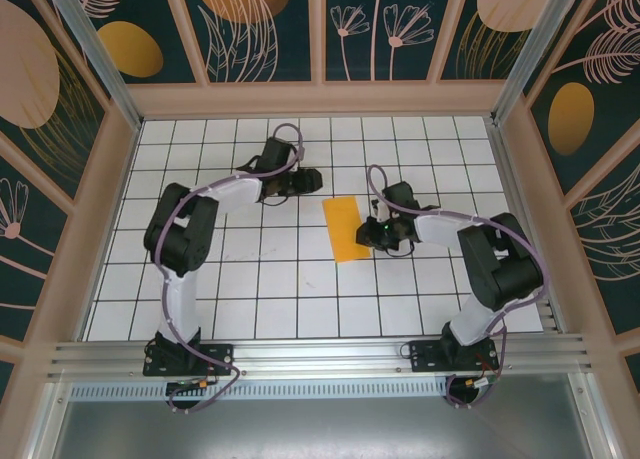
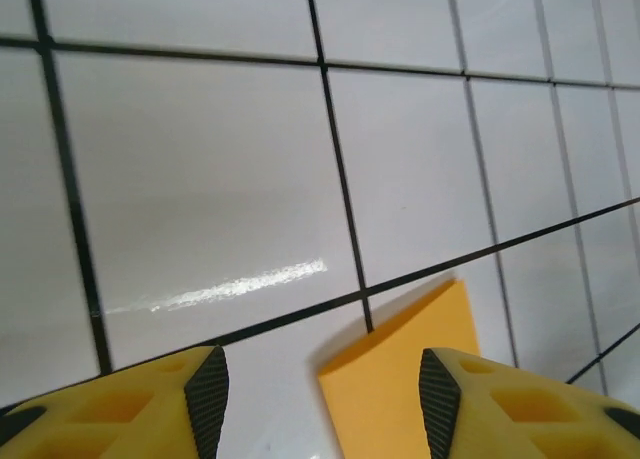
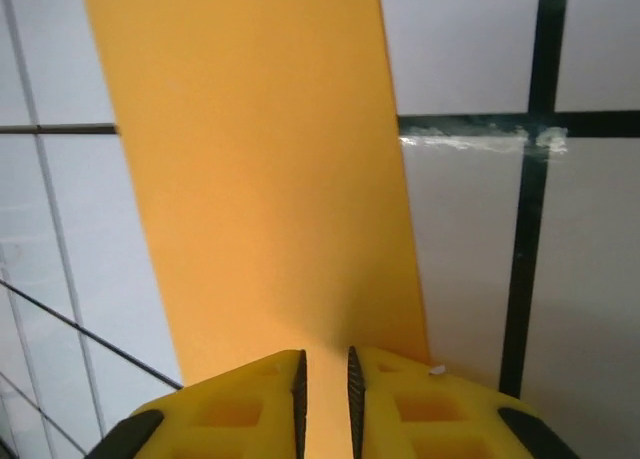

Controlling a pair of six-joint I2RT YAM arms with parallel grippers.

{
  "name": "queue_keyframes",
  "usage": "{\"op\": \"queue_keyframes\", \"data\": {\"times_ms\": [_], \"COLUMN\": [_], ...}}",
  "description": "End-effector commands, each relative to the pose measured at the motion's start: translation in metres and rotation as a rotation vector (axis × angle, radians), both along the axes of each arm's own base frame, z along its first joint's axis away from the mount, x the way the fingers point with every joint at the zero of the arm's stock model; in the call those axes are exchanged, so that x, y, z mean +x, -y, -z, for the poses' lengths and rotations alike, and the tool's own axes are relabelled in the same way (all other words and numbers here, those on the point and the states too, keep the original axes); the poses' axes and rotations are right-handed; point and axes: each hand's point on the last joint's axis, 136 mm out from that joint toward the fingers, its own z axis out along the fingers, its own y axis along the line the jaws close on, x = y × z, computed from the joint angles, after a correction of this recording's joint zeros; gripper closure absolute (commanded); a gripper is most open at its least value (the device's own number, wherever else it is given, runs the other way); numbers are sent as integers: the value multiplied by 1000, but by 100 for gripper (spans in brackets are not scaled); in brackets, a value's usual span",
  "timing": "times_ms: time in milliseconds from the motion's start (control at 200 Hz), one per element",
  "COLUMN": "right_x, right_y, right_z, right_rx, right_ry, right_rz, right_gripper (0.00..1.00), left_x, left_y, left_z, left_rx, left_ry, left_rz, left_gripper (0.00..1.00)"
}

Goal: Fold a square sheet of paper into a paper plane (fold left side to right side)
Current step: First fold the square sheet of paper in half at the center of the table, then rotate the square sheet of paper at the center of the table.

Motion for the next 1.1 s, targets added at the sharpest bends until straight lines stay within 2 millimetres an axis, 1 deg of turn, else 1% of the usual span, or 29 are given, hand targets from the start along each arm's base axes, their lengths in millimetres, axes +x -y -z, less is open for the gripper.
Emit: {"op": "queue_keyframes", "data": {"times_ms": [0,40,70,135,195,310,430,435,450,596,756,856,876,956,1096], "right_x": [19,21,21,19,14,3,-5,-5,-6,-17,-30,-34,-39,-45,-49], "right_y": [0,7,13,23,29,27,20,19,18,11,6,3,-2,-8,-19], "right_z": [-40,-44,-42,-34,-24,-5,8,9,10,20,26,26,26,25,22], "right_rx": [41,17,-10,-76,-118,-151,-181,-182,-184,-197,-210,-204,-203,-202,-192], "right_ry": [147,163,163,143,111,60,20,20,15,-24,-55,-67,-66,-69,-65], "right_rz": [25,42,52,62,67,61,41,40,35,22,0,-1,-19,-34,-53], "right_gripper": [64,57,54,50,49,46,45,45,45,44,40,40,39,40,40], "left_x": [-17,-26,-33,-48,-61,-82,-93,-97,-100,-103,-103,-103,-103,-102,-103], "left_y": [-5,-5,-6,-5,-4,4,18,17,17,18,18,17,16,15,15], "left_z": [-26,-27,-25,-21,-17,-12,-12,-7,-3,1,-2,-1,-1,0,1], "left_rx": [-21,-45,-60,-93,-114,-151,-156,-150,-144,-144,-140,-129,-127,-124,-121], "left_ry": [45,36,23,0,-16,-43,-47,-57,-66,-73,-65,-62,-63,-62,-62], "left_rz": [8,13,14,23,25,46,79,79,81,77,79,78,77,77,78], "left_gripper": [44,45,45,46,46,46,46,46,46,46,46,46,46,46,46]}}
